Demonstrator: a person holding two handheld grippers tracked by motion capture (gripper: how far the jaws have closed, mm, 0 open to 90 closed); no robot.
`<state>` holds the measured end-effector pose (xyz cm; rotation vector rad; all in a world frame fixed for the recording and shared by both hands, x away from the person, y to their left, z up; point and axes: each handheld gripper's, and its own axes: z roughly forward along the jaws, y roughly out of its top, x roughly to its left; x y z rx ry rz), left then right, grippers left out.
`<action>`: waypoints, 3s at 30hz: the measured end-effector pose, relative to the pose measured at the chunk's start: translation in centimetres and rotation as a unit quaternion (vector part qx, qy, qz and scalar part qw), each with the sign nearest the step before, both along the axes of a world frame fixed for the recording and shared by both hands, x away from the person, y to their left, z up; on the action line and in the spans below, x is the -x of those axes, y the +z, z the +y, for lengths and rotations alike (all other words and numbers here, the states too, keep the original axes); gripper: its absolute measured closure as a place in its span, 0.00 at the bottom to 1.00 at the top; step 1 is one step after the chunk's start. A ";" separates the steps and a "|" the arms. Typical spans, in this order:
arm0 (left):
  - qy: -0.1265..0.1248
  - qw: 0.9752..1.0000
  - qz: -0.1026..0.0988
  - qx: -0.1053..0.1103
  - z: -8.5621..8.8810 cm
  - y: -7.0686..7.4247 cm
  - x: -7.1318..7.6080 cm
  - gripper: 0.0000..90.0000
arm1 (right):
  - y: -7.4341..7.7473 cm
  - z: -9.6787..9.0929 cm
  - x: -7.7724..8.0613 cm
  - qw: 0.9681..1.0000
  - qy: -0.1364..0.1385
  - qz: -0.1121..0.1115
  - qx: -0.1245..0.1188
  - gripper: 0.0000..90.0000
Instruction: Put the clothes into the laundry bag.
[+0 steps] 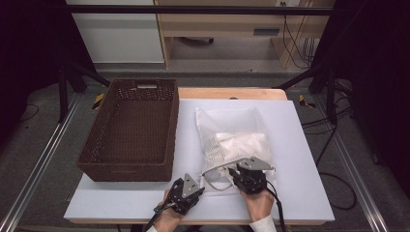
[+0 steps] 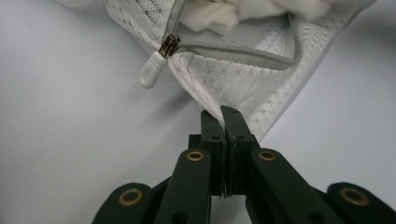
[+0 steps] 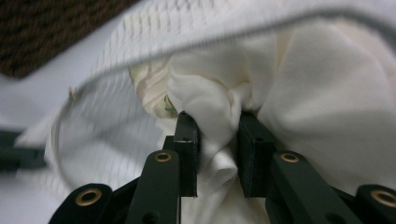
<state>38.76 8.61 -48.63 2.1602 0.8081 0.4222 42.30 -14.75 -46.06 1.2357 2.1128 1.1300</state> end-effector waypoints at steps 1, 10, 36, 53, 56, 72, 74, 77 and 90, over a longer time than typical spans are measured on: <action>0.000 1.000 -0.002 -0.004 0.0 0.0 0.1 0.98 | 0.3 0.3 -0.4 1.000 -0.005 -0.003 -0.003 0.81; -0.004 1.000 0.005 -0.002 0.3 0.0 0.1 0.97 | -0.9 0.5 -3.5 0.999 -0.033 -0.033 -0.006 0.77; 0.000 1.000 0.014 0.010 0.3 0.0 -0.3 0.97 | -1.0 -2.4 -0.4 0.999 0.029 0.005 -0.028 0.90; -0.004 1.000 0.022 0.009 0.5 0.1 -0.4 0.97 | -1.9 -2.5 -3.9 0.998 -0.060 -0.018 -0.008 0.74; -0.003 1.000 0.021 0.011 0.5 0.1 -0.4 0.97 | -1.0 -3.5 -2.1 0.999 -0.029 -0.022 -0.013 0.57; -0.003 1.000 0.024 0.012 0.5 0.1 -0.5 0.97 | -2.4 0.6 -3.3 1.000 -0.011 0.018 0.023 0.83; -0.004 1.000 0.025 0.012 0.5 0.1 -0.5 0.97 | -2.4 0.5 -4.2 1.000 -0.021 0.010 0.021 0.85; -0.005 1.000 0.022 0.009 0.5 0.2 -0.4 0.97 | -2.1 0.6 -5.7 0.998 -0.045 -0.015 0.035 0.85; -0.001 1.000 0.025 0.013 0.5 0.1 -0.4 0.97 | -0.5 -2.6 -0.8 0.999 0.006 -0.040 -0.005 0.61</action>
